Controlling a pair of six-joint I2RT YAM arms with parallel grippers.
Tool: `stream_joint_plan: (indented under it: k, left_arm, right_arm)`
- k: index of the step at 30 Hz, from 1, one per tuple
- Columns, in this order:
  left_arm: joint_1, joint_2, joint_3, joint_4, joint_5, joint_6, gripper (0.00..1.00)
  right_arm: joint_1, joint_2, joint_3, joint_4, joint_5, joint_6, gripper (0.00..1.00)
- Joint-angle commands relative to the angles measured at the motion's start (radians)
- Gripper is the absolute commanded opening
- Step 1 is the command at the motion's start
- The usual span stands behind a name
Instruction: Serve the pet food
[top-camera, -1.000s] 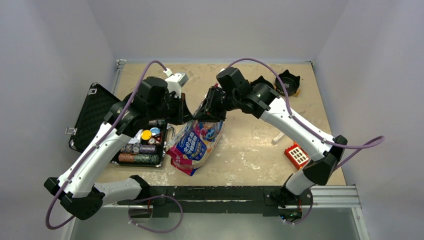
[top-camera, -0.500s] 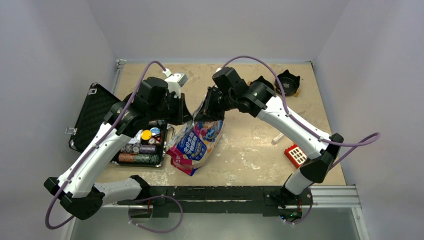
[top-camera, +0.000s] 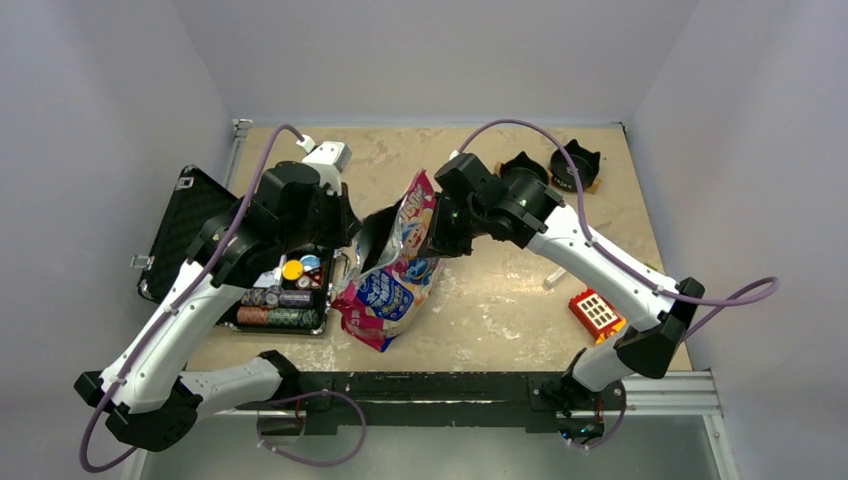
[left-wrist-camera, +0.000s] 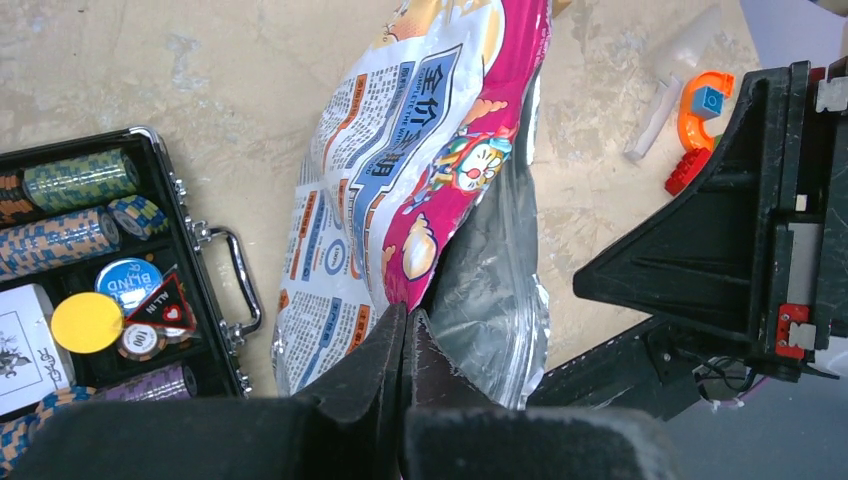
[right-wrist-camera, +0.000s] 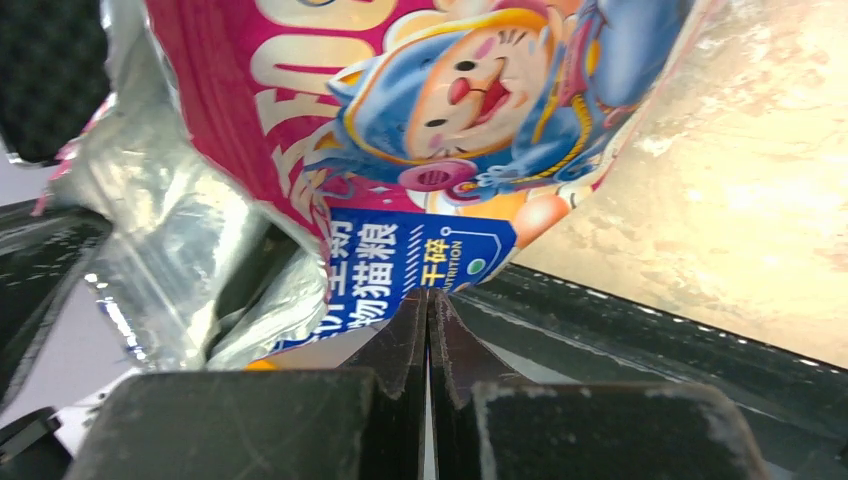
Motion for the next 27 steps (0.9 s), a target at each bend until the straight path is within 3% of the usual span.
stream_joint_plan:
  k: [1,6,11,14,18,27]
  left_arm:
    - [0.004,-0.057,0.030,0.030,0.019,0.026,0.00]
    - [0.003,-0.046,0.018,0.060,0.125,-0.005,0.00]
    - [0.003,-0.038,0.016,0.062,0.152,-0.016,0.00]
    - [0.004,-0.036,0.018,0.064,0.164,-0.022,0.00]
    - [0.004,-0.035,0.014,0.065,0.173,-0.032,0.00]
    - [0.004,-0.030,-0.002,0.057,0.183,-0.045,0.00]
  right_arm:
    - [0.002,-0.049,-0.016,-0.001,0.059,-0.066,0.00]
    - [0.003,-0.046,0.038,0.053,-0.018,-0.142,0.01]
    - [0.003,-0.068,0.050,0.139,-0.037,-0.176,0.47]
    - [0.003,-0.032,0.081,0.155,-0.069,-0.196,0.56]
    - [0.003,0.040,0.131,0.127,-0.094,-0.189,0.55]
    - [0.006,0.065,0.067,0.131,-0.109,-0.187,0.40]
